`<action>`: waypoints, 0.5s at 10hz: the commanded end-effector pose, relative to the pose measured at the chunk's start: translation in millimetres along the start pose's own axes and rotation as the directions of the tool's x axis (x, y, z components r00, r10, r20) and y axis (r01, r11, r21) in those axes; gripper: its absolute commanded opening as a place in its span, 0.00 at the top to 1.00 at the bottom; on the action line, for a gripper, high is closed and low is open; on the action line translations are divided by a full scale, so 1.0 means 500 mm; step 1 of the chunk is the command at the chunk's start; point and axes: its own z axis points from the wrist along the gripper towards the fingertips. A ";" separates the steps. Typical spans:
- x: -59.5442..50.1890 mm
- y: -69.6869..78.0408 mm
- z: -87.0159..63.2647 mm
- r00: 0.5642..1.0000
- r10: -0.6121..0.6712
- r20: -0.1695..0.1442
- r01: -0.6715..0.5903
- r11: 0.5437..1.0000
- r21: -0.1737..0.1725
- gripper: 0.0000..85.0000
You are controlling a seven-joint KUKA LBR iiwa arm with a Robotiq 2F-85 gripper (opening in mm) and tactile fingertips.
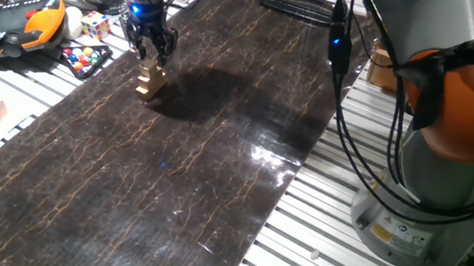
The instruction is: Stack the blocks into a pyramid shape
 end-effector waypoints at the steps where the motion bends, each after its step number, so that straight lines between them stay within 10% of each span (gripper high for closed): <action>1: 0.001 -0.008 -0.006 1.000 -0.023 0.004 0.023 1.000 -0.004 0.57; 3: 0.004 -0.024 -0.017 0.996 -0.087 0.022 0.088 0.996 -0.005 0.91; 5: 0.004 -0.043 -0.028 0.987 -0.159 0.028 0.159 0.987 -0.001 0.99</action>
